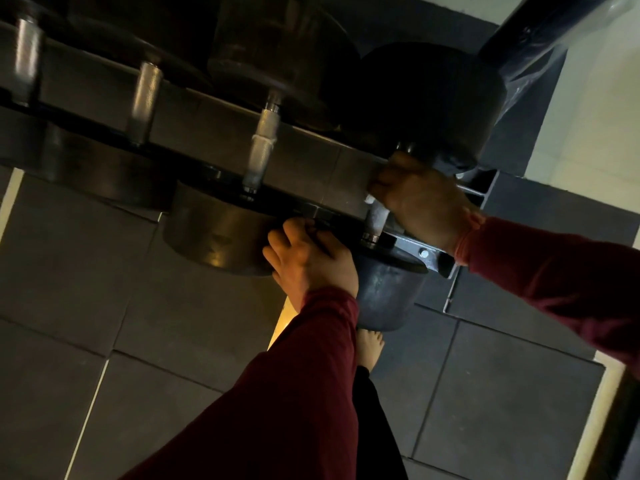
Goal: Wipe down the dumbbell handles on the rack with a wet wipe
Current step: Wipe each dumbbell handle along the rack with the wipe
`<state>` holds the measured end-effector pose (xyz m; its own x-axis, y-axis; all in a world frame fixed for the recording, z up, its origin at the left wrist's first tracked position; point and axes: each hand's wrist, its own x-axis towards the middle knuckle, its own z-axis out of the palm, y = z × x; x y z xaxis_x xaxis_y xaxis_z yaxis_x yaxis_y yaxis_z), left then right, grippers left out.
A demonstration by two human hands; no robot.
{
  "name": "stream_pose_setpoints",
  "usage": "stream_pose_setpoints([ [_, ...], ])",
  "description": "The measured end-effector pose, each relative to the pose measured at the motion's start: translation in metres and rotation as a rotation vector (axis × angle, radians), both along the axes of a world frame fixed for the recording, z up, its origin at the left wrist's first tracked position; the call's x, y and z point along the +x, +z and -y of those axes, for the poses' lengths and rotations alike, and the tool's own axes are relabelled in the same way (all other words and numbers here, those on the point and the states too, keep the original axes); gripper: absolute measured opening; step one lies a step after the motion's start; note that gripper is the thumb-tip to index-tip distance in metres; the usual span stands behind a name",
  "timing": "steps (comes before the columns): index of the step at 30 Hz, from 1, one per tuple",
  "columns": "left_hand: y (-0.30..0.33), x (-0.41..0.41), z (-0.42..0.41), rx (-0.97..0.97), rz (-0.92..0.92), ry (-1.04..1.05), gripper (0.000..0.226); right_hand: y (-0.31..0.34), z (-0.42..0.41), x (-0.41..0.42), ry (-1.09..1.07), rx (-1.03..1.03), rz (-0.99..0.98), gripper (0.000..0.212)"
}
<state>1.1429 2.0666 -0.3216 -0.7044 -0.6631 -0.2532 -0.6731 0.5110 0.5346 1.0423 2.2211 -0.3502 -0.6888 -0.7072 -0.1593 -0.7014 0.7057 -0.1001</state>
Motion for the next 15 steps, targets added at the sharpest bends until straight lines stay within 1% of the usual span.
stream_pose_setpoints([
  [2, 0.000, 0.000, 0.000, 0.002, 0.008, -0.006, 0.034, -0.003, 0.001, 0.008, 0.059, -0.039, 0.126, 0.044],
  [4, 0.001, -0.001, 0.000, -0.005, 0.018, -0.008, 0.034, -0.004, 0.000, 0.010, 0.130, -0.046, 0.208, 0.044],
  [5, 0.001, -0.001, 0.000, -0.013, 0.023, -0.010, 0.035, -0.003, -0.002, 0.008, 0.152, -0.063, 0.207, 0.043],
  [7, 0.001, 0.000, 0.000, -0.025, 0.023, -0.018, 0.036, -0.002, -0.008, 0.004, 0.103, -0.101, 0.155, 0.041],
  [10, -0.001, 0.000, 0.001, -0.024, 0.029, -0.029, 0.037, 0.005, -0.015, 0.009, -0.066, -0.152, -0.022, 0.032],
  [12, -0.003, -0.001, 0.003, -0.023, 0.062, -0.039, 0.033, 0.008, -0.014, 0.022, -0.136, -0.116, -0.096, 0.030],
  [13, -0.001, -0.001, 0.003, -0.016, 0.086, -0.045, 0.030, 0.011, -0.014, 0.031, -0.163, -0.078, -0.048, 0.030],
  [15, 0.006, -0.001, 0.002, 0.010, 0.134, -0.065, 0.028, 0.022, -0.011, 0.045, -0.254, -0.009, 0.209, 0.027],
])
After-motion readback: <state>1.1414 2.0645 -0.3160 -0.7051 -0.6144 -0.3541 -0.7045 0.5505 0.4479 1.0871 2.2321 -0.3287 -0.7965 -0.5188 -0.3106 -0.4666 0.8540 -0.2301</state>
